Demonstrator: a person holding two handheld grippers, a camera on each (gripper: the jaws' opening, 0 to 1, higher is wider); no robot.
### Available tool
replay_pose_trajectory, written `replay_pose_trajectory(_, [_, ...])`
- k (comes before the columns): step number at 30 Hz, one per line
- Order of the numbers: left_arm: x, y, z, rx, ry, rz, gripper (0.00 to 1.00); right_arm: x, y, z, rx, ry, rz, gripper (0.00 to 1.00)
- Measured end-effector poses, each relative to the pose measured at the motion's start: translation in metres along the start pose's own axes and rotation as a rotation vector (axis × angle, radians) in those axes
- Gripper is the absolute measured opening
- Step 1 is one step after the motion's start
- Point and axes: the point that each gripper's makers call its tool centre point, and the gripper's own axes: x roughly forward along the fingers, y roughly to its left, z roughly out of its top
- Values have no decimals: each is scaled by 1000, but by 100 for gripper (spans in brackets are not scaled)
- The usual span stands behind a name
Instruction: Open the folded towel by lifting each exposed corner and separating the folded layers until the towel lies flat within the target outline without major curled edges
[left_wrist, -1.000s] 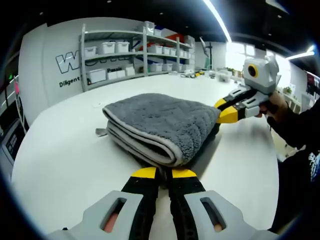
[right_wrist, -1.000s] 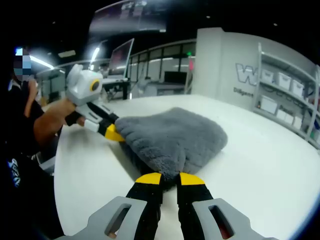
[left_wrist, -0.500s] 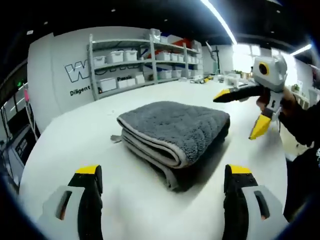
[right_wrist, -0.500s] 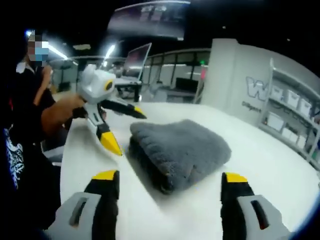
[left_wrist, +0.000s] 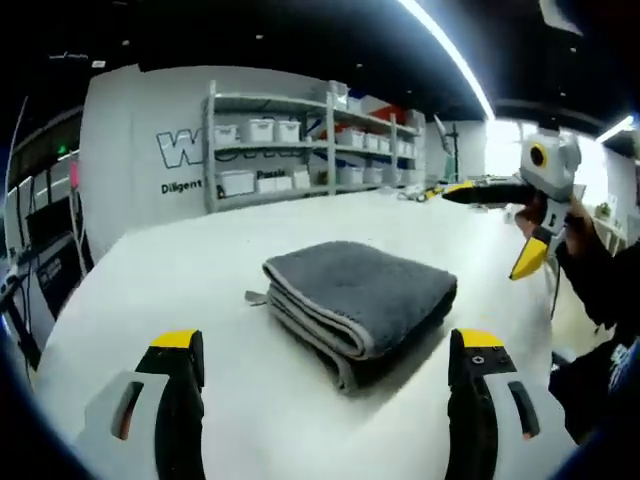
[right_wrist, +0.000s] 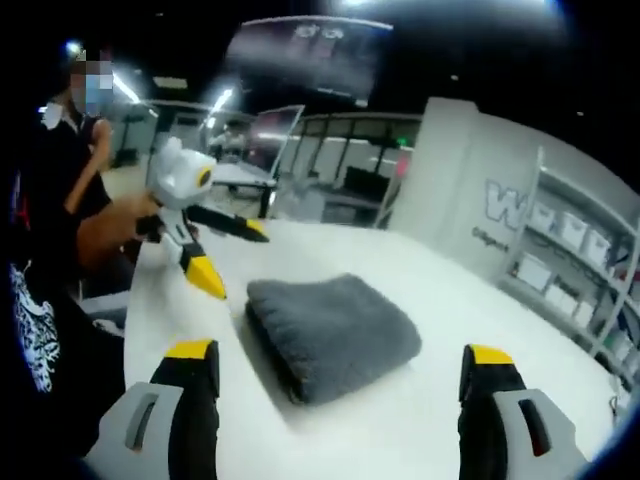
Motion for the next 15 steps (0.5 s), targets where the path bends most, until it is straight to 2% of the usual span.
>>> replay_pose_trajectory(4, [-9,-18,16,-156,-104,-37,100,-9,-22,32,-49,-28,7,100])
replay_pose_trajectory(6, [-12,-30,16,-199,-124,-41,100,-12,-30,45,-83,-25,5,100])
replay_pose_trajectory(12, [-18,-33,22,-248,-168,-29,100,-13,-50,75,-151,-24,-6,100])
replay_pose_trajectory(15, [-19,-32,25,-256,-176,-24,100,-12,-52,81,-169,-9,18,100])
